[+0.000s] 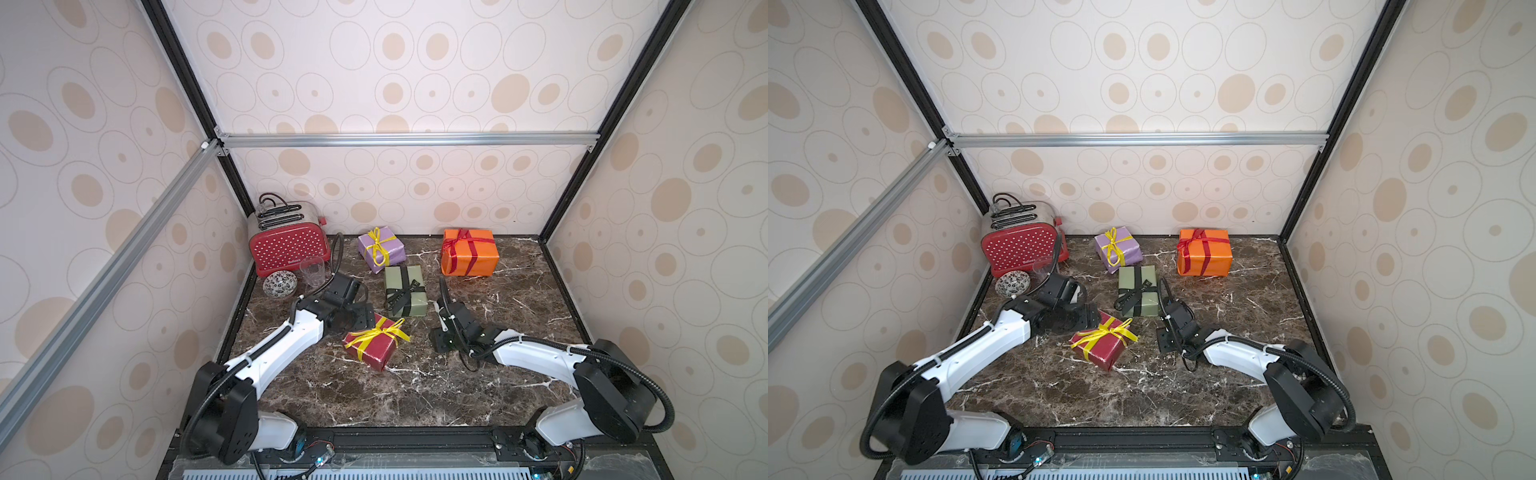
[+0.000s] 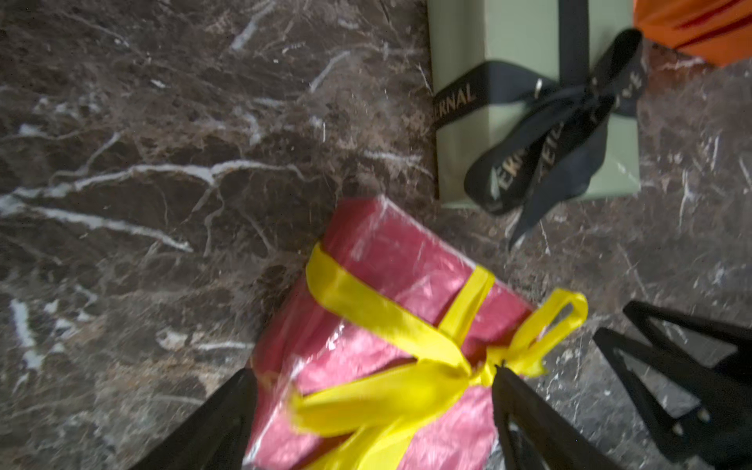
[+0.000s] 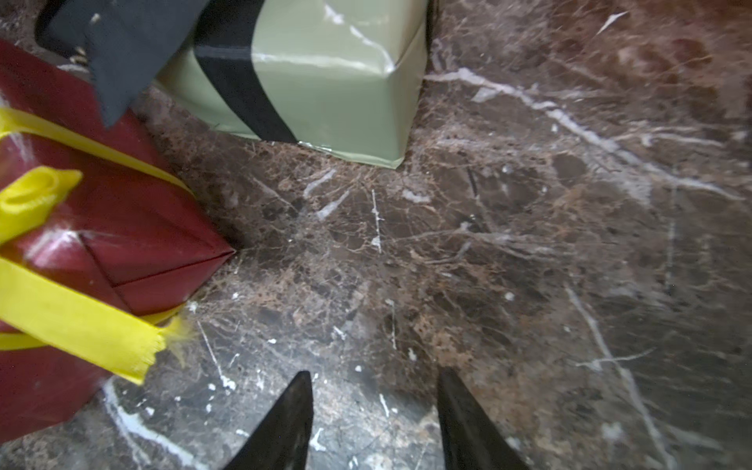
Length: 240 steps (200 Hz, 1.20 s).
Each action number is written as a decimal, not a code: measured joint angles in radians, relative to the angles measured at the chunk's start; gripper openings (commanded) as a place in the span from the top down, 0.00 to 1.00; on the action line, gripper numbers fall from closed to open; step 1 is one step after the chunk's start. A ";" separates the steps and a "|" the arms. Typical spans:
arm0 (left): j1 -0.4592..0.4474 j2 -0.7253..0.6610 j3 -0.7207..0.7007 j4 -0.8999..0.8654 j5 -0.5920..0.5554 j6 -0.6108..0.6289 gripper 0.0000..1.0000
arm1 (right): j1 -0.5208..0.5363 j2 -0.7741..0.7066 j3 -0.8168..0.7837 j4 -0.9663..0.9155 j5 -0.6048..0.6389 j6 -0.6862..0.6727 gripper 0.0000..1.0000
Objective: Untie the ribbon bows on the gift boxes
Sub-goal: Move the gift box to the center of the board.
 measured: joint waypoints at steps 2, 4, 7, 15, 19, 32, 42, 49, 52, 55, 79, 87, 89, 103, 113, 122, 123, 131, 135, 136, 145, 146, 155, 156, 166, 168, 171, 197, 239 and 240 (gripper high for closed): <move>0.006 0.010 0.007 0.002 0.004 0.000 0.14 | 0.000 -0.003 -0.003 0.002 0.002 -0.001 0.49; 0.011 0.023 0.016 0.002 0.007 0.003 0.14 | 0.000 -0.006 -0.006 0.003 0.004 -0.002 0.49; 0.017 0.041 0.026 0.005 0.013 0.003 0.14 | 0.000 -0.009 -0.010 0.005 0.007 -0.005 0.50; 0.032 0.087 0.055 0.010 0.024 0.009 0.14 | 0.000 -0.016 -0.018 0.014 0.010 -0.009 0.53; 0.037 0.109 0.068 0.014 0.029 0.011 0.14 | 0.000 -0.019 -0.023 0.023 0.011 -0.014 0.53; 0.047 0.167 0.101 0.028 0.044 0.021 0.14 | 0.000 -0.031 -0.039 0.050 0.009 -0.019 0.53; 0.047 0.193 0.110 0.036 0.056 0.027 0.14 | 0.000 -0.045 -0.058 0.079 0.008 -0.024 0.53; 0.046 0.206 0.114 0.039 0.061 0.032 0.14 | 0.000 -0.058 -0.073 0.097 0.006 -0.027 0.53; 0.046 0.211 0.115 0.040 0.064 0.034 0.14 | 0.000 -0.063 -0.079 0.103 0.006 -0.029 0.53; 0.046 0.214 0.116 0.041 0.067 0.036 0.14 | 0.000 -0.068 -0.085 0.111 0.005 -0.031 0.53; 0.045 0.222 0.108 0.056 0.091 0.041 0.16 | 0.000 -0.089 -0.103 0.139 -0.008 -0.035 0.52; 0.045 0.215 0.093 0.076 0.103 0.040 0.15 | 0.000 -0.090 -0.103 0.150 -0.014 -0.035 0.52; 0.045 0.213 0.089 0.080 0.106 0.040 0.15 | 0.000 -0.090 -0.103 0.152 -0.014 -0.035 0.52; 0.045 0.184 0.042 0.113 0.133 0.029 0.15 | 0.000 -0.090 -0.103 0.160 -0.027 -0.034 0.53; 0.045 0.155 0.003 0.131 0.153 0.021 0.14 | 0.000 -0.090 -0.103 0.161 -0.040 -0.034 0.52; 0.044 0.132 -0.027 0.142 0.169 0.014 0.14 | 0.000 -0.090 -0.103 0.160 -0.050 -0.034 0.53; 0.044 0.129 -0.032 0.144 0.172 0.013 0.14 | 0.000 -0.090 -0.103 0.160 -0.051 -0.034 0.53; 0.043 0.112 -0.053 0.156 0.182 0.006 0.14 | 0.000 -0.090 -0.103 0.161 -0.060 -0.034 0.53; 0.042 0.104 -0.063 0.161 0.189 0.001 0.14 | 0.000 -0.090 -0.103 0.160 -0.064 -0.034 0.53; 0.042 0.102 -0.065 0.163 0.191 0.000 0.13 | 0.000 -0.090 -0.103 0.161 -0.065 -0.034 0.53; 0.034 0.088 -0.084 0.181 0.202 -0.010 0.13 | 0.000 -0.090 -0.103 0.160 -0.072 -0.034 0.53; 0.033 0.087 -0.086 0.182 0.202 -0.010 0.13 | 0.000 -0.090 -0.103 0.160 -0.074 -0.033 0.53; 0.020 0.077 -0.103 0.201 0.209 -0.021 0.12 | 0.000 -0.090 -0.103 0.160 -0.079 -0.034 0.53; 0.019 0.076 -0.105 0.203 0.210 -0.022 0.12 | 0.000 -0.090 -0.103 0.160 -0.080 -0.034 0.53; -0.001 0.068 -0.127 0.229 0.220 -0.039 0.11 | 0.000 -0.089 -0.103 0.160 -0.084 -0.033 0.53; -0.006 0.066 -0.131 0.233 0.221 -0.042 0.11 | 0.000 -0.089 -0.103 0.160 -0.085 -0.033 0.53; -0.013 0.064 -0.138 0.243 0.225 -0.049 0.11 | 0.000 -0.088 -0.102 0.160 -0.086 -0.033 0.53; -0.066 0.058 -0.198 0.327 0.240 -0.120 0.10 | -0.003 -0.065 -0.089 0.156 -0.097 -0.028 0.53; -0.114 0.054 -0.310 0.521 0.234 -0.304 0.05 | -0.051 -0.050 -0.084 0.140 -0.124 -0.011 0.55; -0.116 0.054 -0.311 0.523 0.232 -0.306 0.05 | -0.053 -0.050 -0.084 0.140 -0.124 -0.011 0.55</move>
